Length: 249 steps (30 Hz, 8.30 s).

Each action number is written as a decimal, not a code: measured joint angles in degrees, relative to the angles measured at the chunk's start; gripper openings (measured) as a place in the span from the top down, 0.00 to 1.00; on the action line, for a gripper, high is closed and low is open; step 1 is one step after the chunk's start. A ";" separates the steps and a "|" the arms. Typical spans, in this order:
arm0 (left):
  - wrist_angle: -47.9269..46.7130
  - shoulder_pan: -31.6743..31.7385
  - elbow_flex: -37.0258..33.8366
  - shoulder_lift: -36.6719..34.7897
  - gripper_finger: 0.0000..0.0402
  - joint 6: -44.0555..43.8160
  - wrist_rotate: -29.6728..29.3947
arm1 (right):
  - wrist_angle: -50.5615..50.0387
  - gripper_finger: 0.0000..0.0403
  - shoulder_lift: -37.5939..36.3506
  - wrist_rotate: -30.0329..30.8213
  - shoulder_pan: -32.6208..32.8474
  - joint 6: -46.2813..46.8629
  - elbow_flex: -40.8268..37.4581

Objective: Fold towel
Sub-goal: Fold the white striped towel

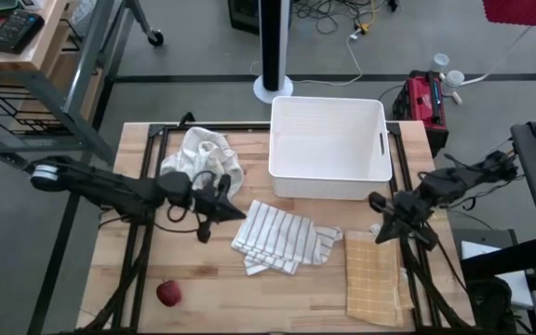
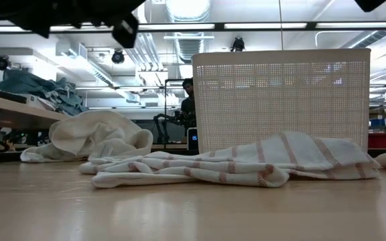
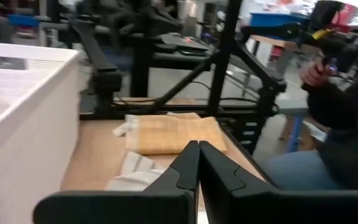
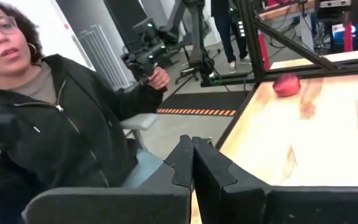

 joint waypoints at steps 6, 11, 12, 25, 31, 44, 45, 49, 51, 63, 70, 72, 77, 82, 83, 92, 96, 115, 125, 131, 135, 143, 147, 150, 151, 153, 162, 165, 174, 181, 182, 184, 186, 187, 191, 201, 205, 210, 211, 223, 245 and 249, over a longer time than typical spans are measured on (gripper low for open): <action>-0.05 -0.20 5.26 7.72 1.00 -0.92 3.27 | 1.90 1.00 4.08 0.42 0.00 -0.36 1.28; -0.09 -0.18 10.72 13.48 1.00 -7.81 3.54 | 8.10 1.00 7.30 0.50 0.00 1.20 1.60; -0.92 -0.18 12.03 14.54 1.00 -11.07 3.94 | 8.53 1.00 7.91 0.49 0.00 1.45 1.61; -20.11 -0.73 19.06 18.90 1.00 -15.30 -1.83 | 13.82 1.00 14.07 0.04 0.00 -0.86 1.57; -18.48 -2.92 16.77 18.81 1.00 -15.24 -1.89 | 13.94 1.00 16.09 0.04 0.00 -0.86 1.54; -22.39 -4.05 12.01 19.10 1.00 -24.33 -4.15 | 14.57 1.00 23.19 0.04 0.00 -0.90 1.54; -22.92 -4.13 11.39 19.12 1.00 -24.46 -4.39 | 14.54 1.00 24.07 0.04 -0.01 -0.88 1.54; -23.24 -4.82 8.74 19.12 1.00 -24.55 -4.71 | 14.95 1.00 28.10 0.07 0.00 -0.52 1.54; -23.43 -5.33 8.26 19.15 1.00 -25.74 -4.71 | 15.73 1.00 30.45 0.07 0.00 -0.41 1.54; -29.09 -7.61 11.77 29.44 0.89 -16.64 -4.54 | 15.95 1.00 40.52 0.23 0.00 -3.66 5.97; -43.08 -7.58 20.35 36.11 0.71 -11.27 -5.01 | 14.00 1.00 42.23 0.47 0.00 -4.95 8.28; -46.72 -7.59 22.60 36.73 0.68 -10.85 -5.02 | 13.54 1.00 42.24 0.52 -0.02 -4.95 8.28; -52.76 -7.68 27.47 36.45 0.67 -8.31 -5.14 | 12.44 1.00 42.24 0.52 0.00 -4.78 8.28; -56.89 -7.68 29.50 36.18 0.69 -5.07 -9.41 | 11.86 1.00 42.24 0.55 -0.02 -4.71 8.28; -57.38 -7.68 29.50 36.17 0.70 -4.53 -10.46 | 11.82 1.00 42.24 0.52 0.00 -4.73 8.28; -54.78 -7.68 25.42 36.19 0.68 -3.39 -11.62 | 11.43 1.00 42.22 0.55 0.00 -4.88 8.28; -54.09 -7.68 24.28 36.63 0.66 -3.39 -12.39 | 11.44 1.00 42.24 0.55 0.00 -4.90 8.28; -50.34 -8.93 23.34 33.81 0.99 -10.93 -11.92 | 9.43 1.00 42.24 0.57 0.00 -15.97 8.26; -48.88 -10.96 23.50 25.50 1.00 -16.83 -11.92 | 10.95 0.92 47.35 9.48 0.13 -11.96 8.26; -48.12 -11.56 23.61 23.24 1.00 -18.60 -12.38 | 10.72 0.73 56.53 20.88 0.07 -10.45 10.67; -47.97 -11.57 23.61 23.38 1.00 -19.64 -12.38 | 10.73 0.63 63.21 22.48 0.13 -10.83 13.51; -47.57 -11.39 23.61 23.43 1.00 -21.03 -12.29 | 10.51 0.59 70.66 20.96 0.00 -14.06 19.45; -46.37 -11.31 23.61 23.16 1.00 -24.65 -10.20 | 10.15 0.61 71.05 21.12 -0.13 -15.66 21.46; -44.20 -11.31 23.61 23.16 1.00 -29.27 -8.57 | 9.59 0.62 71.12 21.16 -0.42 -17.01 21.81; -43.21 -11.31 23.61 23.16 1.00 -30.63 -7.61 | 9.59 0.62 71.12 21.12 -0.63 -17.26 21.91; -42.09 -11.31 23.61 23.16 1.00 -33.26 -6.46 | 9.85 0.62 71.14 21.20 -0.93 -17.54 22.16; -42.14 -11.31 23.54 23.16 1.00 -37.40 -6.35 | 10.30 0.58 73.19 27.09 -1.04 -18.37 21.87; -41.91 -11.31 23.52 23.16 1.00 -37.66 -6.59 | 9.75 0.58 74.33 27.06 -0.81 -16.65 21.76; -42.19 -11.26 23.48 23.16 1.00 -38.86 -9.56 | 10.30 0.59 76.03 27.06 -0.13 -13.04 21.76; -42.28 -11.26 23.48 23.16 1.00 -39.30 -9.65 | 9.74 0.59 76.10 28.59 0.28 -12.43 21.76; -42.24 -11.26 23.48 23.16 1.00 -39.32 -9.66 | 9.71 0.59 76.10 28.59 0.31 -12.42 21.76; -42.13 -11.26 23.48 23.16 1.00 -39.30 -9.67 | 9.64 0.60 76.10 29.12 0.45 -12.43 21.69; -41.91 -11.26 23.48 23.16 1.00 -39.31 -9.65 | 8.46 0.60 76.10 30.87 0.65 -12.43 21.61; -41.93 -11.26 23.48 23.16 1.00 -39.30 -9.65 | 8.13 0.60 76.10 32.07 0.65 -12.44 21.51; -41.80 -11.28 23.48 23.16 1.00 -39.30 -9.65 | 8.57 0.61 76.10 35.42 0.63 -12.69 21.24; -42.78 -12.65 23.48 23.16 1.00 -39.08 -9.53 | 8.34 0.97 75.98 40.61 1.00 -14.43 21.24; -43.53 -13.36 23.48 23.16 1.00 -39.06 -9.54 | 7.14 0.99 75.01 40.52 1.68 -13.29 21.44; -44.31 -13.83 23.48 23.16 0.98 -38.46 -9.51 | 3.83 1.00 70.86 40.55 3.37 -12.90 22.61; -44.42 -13.89 23.48 23.16 0.97 -38.11 -9.51 | 2.87 1.00 70.03 40.61 3.55 -12.88 22.88; -43.84 -14.77 23.48 23.16 0.79 -33.63 -9.68 | -3.48 1.00 66.44 40.81 3.89 -13.93 27.57; -27.44 -17.10 23.59 31.25 0.53 -26.10 -23.04 | -3.65 1.00 67.47 42.04 -0.47 -6.89 29.74; -28.28 -17.00 23.59 32.89 0.55 -30.76 -24.10 | -3.52 1.00 67.44 41.01 -0.57 -7.26 29.74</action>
